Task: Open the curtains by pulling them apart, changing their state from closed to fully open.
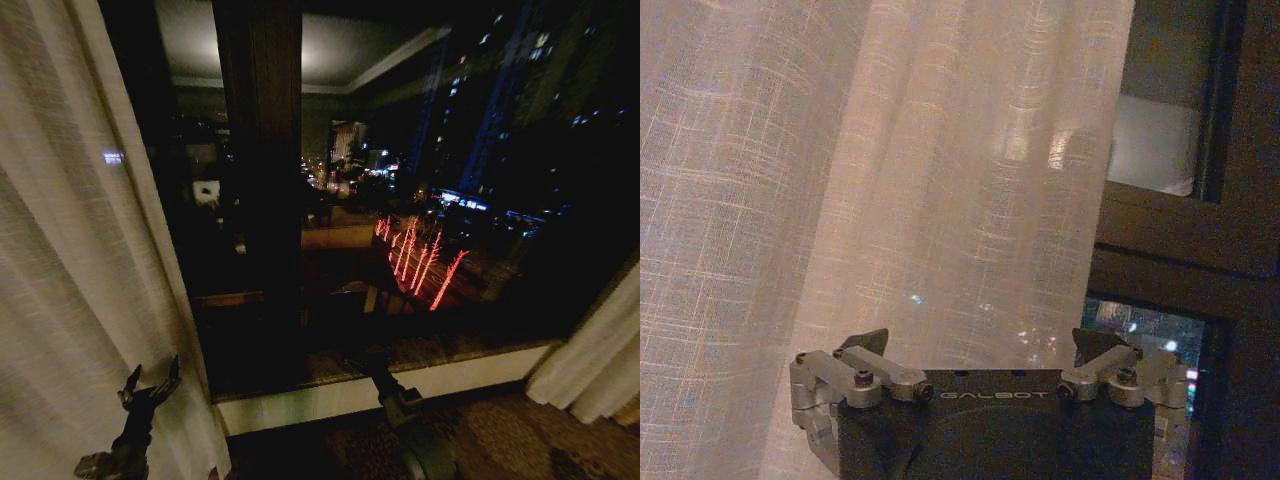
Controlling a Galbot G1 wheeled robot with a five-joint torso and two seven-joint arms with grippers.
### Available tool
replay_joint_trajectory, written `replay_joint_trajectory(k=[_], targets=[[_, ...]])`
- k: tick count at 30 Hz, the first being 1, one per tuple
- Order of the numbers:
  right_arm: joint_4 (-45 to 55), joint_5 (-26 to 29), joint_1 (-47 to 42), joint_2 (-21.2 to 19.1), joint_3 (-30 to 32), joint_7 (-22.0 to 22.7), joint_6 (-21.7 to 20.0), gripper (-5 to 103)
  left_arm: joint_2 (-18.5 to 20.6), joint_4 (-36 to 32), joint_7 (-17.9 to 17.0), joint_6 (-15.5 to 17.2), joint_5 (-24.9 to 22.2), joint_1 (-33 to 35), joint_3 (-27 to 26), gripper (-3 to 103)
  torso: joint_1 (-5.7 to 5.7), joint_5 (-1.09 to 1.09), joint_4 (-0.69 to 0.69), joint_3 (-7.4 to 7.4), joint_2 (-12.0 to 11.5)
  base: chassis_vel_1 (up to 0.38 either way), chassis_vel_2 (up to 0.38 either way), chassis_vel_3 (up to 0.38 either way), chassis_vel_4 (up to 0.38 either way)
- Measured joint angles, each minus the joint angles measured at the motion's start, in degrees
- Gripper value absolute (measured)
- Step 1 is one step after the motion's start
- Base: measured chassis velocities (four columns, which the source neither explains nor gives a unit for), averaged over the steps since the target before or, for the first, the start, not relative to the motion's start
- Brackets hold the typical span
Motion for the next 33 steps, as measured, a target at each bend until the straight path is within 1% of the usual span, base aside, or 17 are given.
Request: replay_joint_trajectory(k=[8, 10, 11, 13, 14, 15, 16, 17, 20, 21, 23, 24, 25, 27, 28, 29, 33], targets=[[0.0, 0.0, 0.0, 0.0, 0.0, 0.0, 0.0, 100, -0.01, -0.01, -0.18, 0.3, 0.13, -0.18, 0.33, 100, 0.0, 0.01, 0.01, 0.0, 0.0, 0.0, 0.0, 0.0, 0.0], [0.0, 0.0, 0.0, 0.0, 0.0, 0.0, 0.0, 100, -0.24, -0.56, -1.9, 3.48, 1.62, -1.72, 3.2, 100, 0.0, 0.0, 0.01, 0.0, 0.0, 0.0, 0.0, 0.0, 0.0], [0.0, 0.0, 0.0, 0.0, 0.0, 0.0, 0.0, 100, -0.24, -0.56, -1.9, 3.48, 1.62, -1.72, 3.2, 100, 0.0, 0.0, 0.01, 0.0, 0.0, 0.0, 0.0, 0.0, 0.0], [0.0, 0.0, 0.0, 0.0, 0.0, 0.0, 0.0, 100, -0.48, -1.1, -3.51, 6.31, 3.03, -3.11, 5.67, 100, 0.0, 0.0, -0.01, 0.0, 0.0, 0.0, 0.0, 0.0, 0.0], [0.0, 0.0, 0.0, 0.0, 0.0, 0.0, 0.0, 100, -0.72, -1.63, -5.07, 9.11, 4.34, -4.46, 8.11, 100, 0.0, 0.0, -0.01, 0.0, 0.0, 0.0, 0.0, 0.0, 0.0], [0.0, 0.0, 0.0, 0.0, 0.0, 0.0, 0.0, 100, -0.72, -1.63, -5.07, 9.11, 4.34, -4.46, 8.11, 100, 0.0, 0.0, -0.01, 0.0, 0.0, 0.0, 0.0, 0.0, 0.0], [0.0, 0.0, 0.0, 0.0, 0.0, 0.0, 0.0, 100, -0.91, -2.07, -6.3, 11.34, 5.41, -5.53, 10.07, 100, 0.0, 0.01, 0.0, 0.0, 0.0, 0.0, 0.0, 0.0, 0.0], [0.0, 0.0, 0.0, 0.0, 0.0, 0.0, 0.0, 100, -1.01, -2.26, -6.94, 12.43, 5.95, -6.06, 11.05, 100, 0.0, 0.01, 0.0, 0.0, 0.0, 0.0, 0.0, 0.0, 0.0], [0.0, 0.0, 0.0, 0.0, 0.0, 0.0, 0.0, 100, -1.56, -3.43, -10.47, 18.76, 8.98, -9.09, 16.59, 100, 0.0, 0.01, 0.0, 0.0, 0.0, 0.0, 0.0, 0.0, 0.0], [0.0, 0.0, 0.0, 0.0, 0.0, 0.0, 0.0, 100, -1.56, -3.43, -10.47, 18.76, 8.98, -9.09, 16.59, 100, 0.0, 0.01, 0.0, 0.0, 0.0, 0.0, 0.0, 0.0, 0.0], [0.0, 0.0, 0.0, 0.0, 0.0, 0.0, 0.0, 100, -1.79, -4.01, -12.12, 21.73, 10.41, -10.54, 19.21, 100, 0.0, 0.01, 0.0, 0.0, 0.0, 0.0, 0.0, 0.0, 0.0], [0.0, 0.0, 0.0, 0.0, 0.0, 0.0, 0.0, 100, -2.04, -4.54, -13.77, 24.69, 11.84, -11.96, 21.8, 100, 0.0, 0.01, 0.0, 0.0, 0.0, 0.0, 0.0, 0.0, 0.0], [0.0, 0.0, 0.0, 0.0, 0.0, 0.0, 0.0, 100, -2.04, -4.54, -13.77, 24.69, 11.84, -11.96, 21.8, 100, 0.0, 0.01, 0.0, 0.0, 0.0, 0.0, 0.0, 0.0, 0.0], [0.0, 0.0, 0.0, 0.0, 0.0, 0.0, 0.0, 100, -2.34, -5.21, -15.81, 28.38, 13.61, -13.76, 25.06, 100, 0.0, 0.01, -0.01, 0.01, -0.01, 0.0, 0.0, 0.0, 0.0], [0.0, 0.0, 0.0, 0.0, 0.0, 0.0, 0.0, 100, -2.43, -5.37, -16.35, 29.28, 14.06, -14.19, 25.86, 100, 0.0, 0.02, 0.0, 0.01, 0.0, 0.0, 0.0, 0.0, 0.0], [0.0, 0.0, 0.0, 0.0, 0.0, -0.01, 0.0, 100, -2.64, -5.84, -17.62, 31.67, 15.16, -15.37, 27.99, 100, 0.01, 0.01, -0.01, 0.0, 0.0, 0.0, 0.0, 0.0, 0.0], [0.0, 0.0, 0.0, 0.0, 0.0, 0.0, 0.0, 100, -2.79, -6.16, -18.59, 33.36, 15.99, -16.15, 29.43, 100, 0.01, 0.01, -0.01, 0.01, 0.0, 0.0, 0.0, 0.0, 0.0]])
